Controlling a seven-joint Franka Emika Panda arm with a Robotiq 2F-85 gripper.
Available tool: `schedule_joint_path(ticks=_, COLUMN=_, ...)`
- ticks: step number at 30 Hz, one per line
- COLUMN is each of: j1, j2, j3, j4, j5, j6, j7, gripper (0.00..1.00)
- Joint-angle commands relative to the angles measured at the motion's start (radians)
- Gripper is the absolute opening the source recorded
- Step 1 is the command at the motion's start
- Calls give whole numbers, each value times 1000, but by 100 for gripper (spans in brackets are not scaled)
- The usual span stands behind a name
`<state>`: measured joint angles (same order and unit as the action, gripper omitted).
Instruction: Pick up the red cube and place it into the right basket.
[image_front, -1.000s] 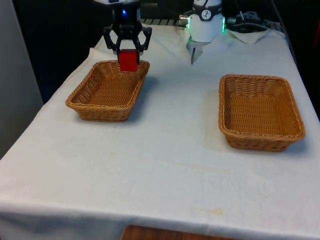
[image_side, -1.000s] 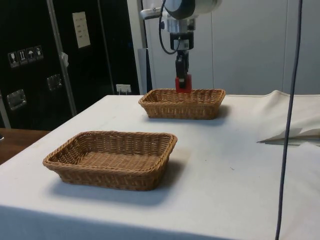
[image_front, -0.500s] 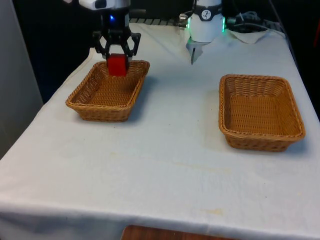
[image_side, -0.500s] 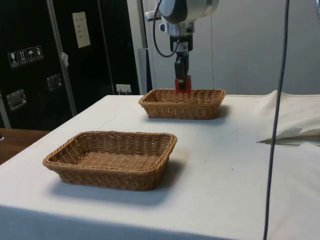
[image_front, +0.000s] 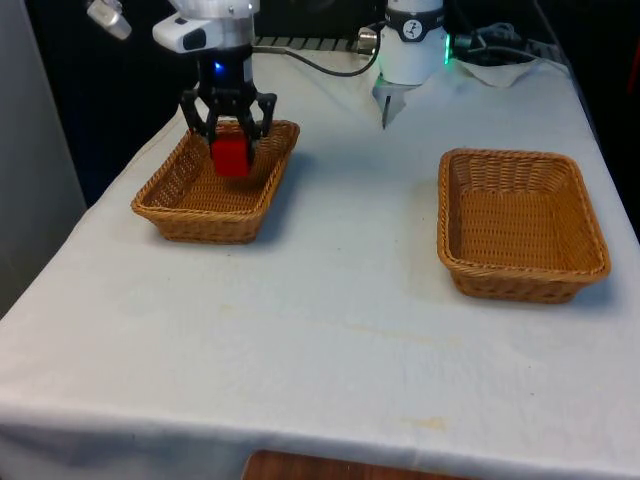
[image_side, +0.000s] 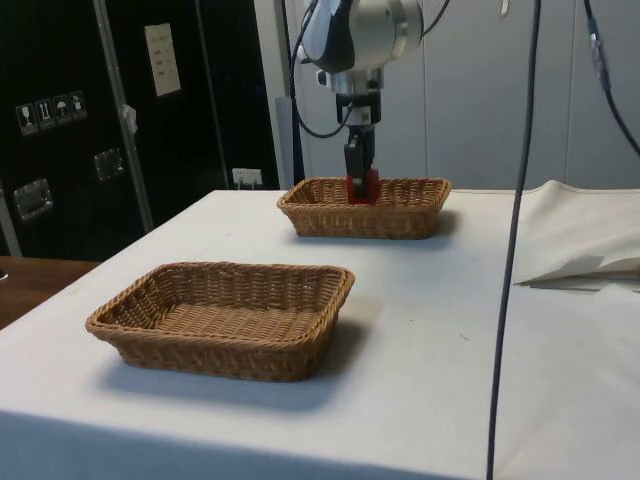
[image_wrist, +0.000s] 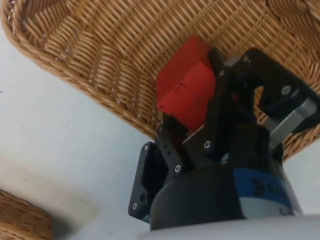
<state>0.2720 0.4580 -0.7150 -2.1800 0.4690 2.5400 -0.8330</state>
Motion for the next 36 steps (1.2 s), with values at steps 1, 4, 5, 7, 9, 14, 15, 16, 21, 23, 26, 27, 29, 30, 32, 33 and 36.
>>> schedule_joint_path(ticks=1, j1=0, j2=3, j3=0, j4=0, j5=6, j6=0, j7=-2, gripper=2)
schedule_joint_path(ticks=4, j1=-12, j2=14, j3=16, j4=4, j5=40, j6=8, j7=-23, gripper=2)
schedule_joint_path(ticks=5, j1=-13, j2=20, j3=18, j4=4, j5=49, j6=9, j7=-26, gripper=2)
schedule_joint_path(ticks=7, j1=-14, j2=31, j3=21, j4=6, j5=67, j6=9, j7=-33, gripper=2)
schedule_joint_path(ticks=9, j1=-14, j2=50, j3=24, j4=11, j5=97, j6=6, j7=-46, gripper=2)
schedule_joint_path(ticks=14, j1=-5, j2=72, j3=14, j4=22, j5=124, j6=-3, j7=-59, gripper=2)
schedule_joint_path(ticks=15, j1=-4, j2=73, j3=13, j4=23, j5=124, j6=-4, j7=-58, gripper=2)
schedule_joint_path(ticks=16, j1=-3, j2=74, j3=13, j4=24, j5=123, j6=-5, j7=-57, gripper=4)
schedule_joint_path(ticks=21, j1=-1, j2=74, j3=10, j4=25, j5=121, j6=-8, j7=-55, gripper=46)
schedule_joint_path(ticks=23, j1=-1, j2=74, j3=10, j4=25, j5=120, j6=-8, j7=-54, gripper=70)
schedule_joint_path(ticks=26, j1=-1, j2=74, j3=9, j4=25, j5=120, j6=-8, j7=-54, gripper=89)
schedule_joint_path(ticks=27, j1=0, j2=74, j3=9, j4=25, j5=120, j6=-8, j7=-54, gripper=97)
schedule_joint_path(ticks=29, j1=0, j2=74, j3=9, j4=25, j5=119, j6=-9, j7=-53, gripper=100)
schedule_joint_path(ticks=30, j1=0, j2=74, j3=9, j4=25, j5=119, j6=-9, j7=-53, gripper=100)
schedule_joint_path(ticks=32, j1=0, j2=74, j3=9, j4=25, j5=119, j6=-9, j7=-53, gripper=100)
schedule_joint_path(ticks=33, j1=0, j2=75, j3=9, j4=26, j5=119, j6=-9, j7=-53, gripper=100)
schedule_joint_path(ticks=36, j1=7, j2=63, j3=-2, j4=26, j5=107, j6=-17, j7=-50, gripper=100)
